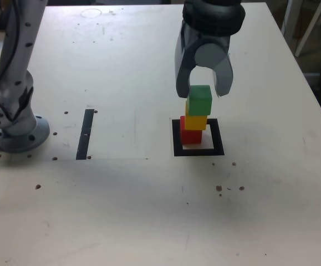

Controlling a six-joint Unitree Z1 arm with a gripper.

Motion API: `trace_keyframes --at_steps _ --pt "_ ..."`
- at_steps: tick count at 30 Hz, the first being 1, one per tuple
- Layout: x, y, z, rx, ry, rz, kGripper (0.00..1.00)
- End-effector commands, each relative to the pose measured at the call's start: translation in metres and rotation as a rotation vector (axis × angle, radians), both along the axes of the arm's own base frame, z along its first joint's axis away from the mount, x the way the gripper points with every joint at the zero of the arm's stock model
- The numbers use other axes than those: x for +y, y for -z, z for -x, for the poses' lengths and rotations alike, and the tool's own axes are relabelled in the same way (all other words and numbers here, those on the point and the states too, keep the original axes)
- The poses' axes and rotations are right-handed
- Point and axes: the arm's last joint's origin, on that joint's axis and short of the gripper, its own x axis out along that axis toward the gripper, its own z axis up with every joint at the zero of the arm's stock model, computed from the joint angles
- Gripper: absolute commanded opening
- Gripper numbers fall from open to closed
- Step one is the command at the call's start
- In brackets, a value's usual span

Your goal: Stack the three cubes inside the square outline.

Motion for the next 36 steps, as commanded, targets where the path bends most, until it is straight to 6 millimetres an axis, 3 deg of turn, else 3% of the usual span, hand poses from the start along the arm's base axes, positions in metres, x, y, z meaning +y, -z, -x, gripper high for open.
trace_keyframes --at_steps 1,11,17,26,36 --pt "0.0 0.001 0.001 0.017 0.002 -0.002 0.99" --pt "0.0 -0.002 0.005 0.014 0.005 -0.014 1.0" --pt "0.003 -0.015 0.02 -0.008 0.007 -0.03 1.0" --pt "0.008 -0.024 0.071 0.007 0.006 -0.046 1.0" --pt "0.013 0.001 0.132 0.05 0.002 -0.051 1.0"
